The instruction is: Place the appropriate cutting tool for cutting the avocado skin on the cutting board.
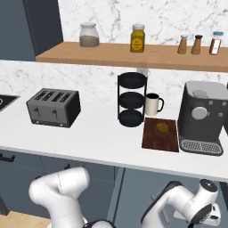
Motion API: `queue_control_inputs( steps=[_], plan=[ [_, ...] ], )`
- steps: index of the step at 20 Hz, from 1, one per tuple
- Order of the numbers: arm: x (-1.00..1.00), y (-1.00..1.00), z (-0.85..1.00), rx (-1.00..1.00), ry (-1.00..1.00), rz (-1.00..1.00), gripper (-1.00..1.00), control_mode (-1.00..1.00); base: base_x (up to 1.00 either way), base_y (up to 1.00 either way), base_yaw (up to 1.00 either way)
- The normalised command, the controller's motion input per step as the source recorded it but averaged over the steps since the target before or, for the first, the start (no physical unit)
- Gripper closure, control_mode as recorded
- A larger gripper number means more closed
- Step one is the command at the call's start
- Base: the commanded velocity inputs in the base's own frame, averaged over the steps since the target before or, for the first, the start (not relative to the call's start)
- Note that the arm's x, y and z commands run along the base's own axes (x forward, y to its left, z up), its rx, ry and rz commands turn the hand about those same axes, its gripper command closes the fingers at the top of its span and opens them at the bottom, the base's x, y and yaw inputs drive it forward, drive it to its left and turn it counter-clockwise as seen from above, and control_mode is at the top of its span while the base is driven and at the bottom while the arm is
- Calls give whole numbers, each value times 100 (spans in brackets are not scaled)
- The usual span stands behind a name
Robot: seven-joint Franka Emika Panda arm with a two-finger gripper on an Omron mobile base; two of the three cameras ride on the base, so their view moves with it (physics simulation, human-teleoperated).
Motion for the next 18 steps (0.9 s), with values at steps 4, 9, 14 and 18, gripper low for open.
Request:
queue_control_inputs(
  steps=[4,9,14,18],
  plan=[
    [-65,3,92,0,-3,-3,100,-100,0,0,0],
    [-54,23,96,0,-1,-3,100,-100,0,0,0],
    [-28,32,100,-7,3,-1,100,-100,0,0,0],
    [-7,34,90,-7,1,-6,100,-100,0,0,0]
  ],
)
